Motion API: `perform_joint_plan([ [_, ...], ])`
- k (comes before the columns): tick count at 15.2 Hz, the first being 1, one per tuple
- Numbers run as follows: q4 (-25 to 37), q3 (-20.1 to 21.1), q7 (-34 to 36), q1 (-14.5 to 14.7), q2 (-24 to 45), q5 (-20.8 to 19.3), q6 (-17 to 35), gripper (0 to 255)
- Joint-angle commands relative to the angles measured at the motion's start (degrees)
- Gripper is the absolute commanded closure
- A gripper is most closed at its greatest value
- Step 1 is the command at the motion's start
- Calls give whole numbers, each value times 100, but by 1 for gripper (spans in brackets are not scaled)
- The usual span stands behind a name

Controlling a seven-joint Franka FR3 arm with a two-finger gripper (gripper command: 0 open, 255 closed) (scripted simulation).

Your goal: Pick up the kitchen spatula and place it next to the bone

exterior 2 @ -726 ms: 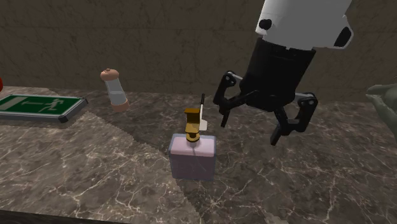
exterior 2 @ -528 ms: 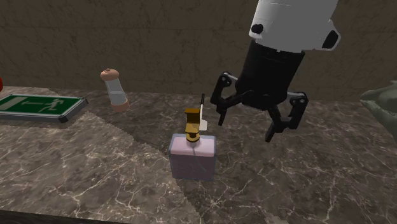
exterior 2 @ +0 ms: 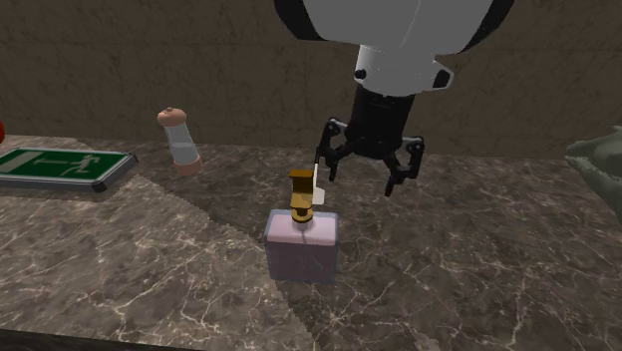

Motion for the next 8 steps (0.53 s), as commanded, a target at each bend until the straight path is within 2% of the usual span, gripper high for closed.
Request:
perform_joint_plan([
  [1, 180, 94, 19, 61, 414, -11, 301, 0],
  [8, 1079, 327, 65, 198, 1868, -201, 1051, 0],
])
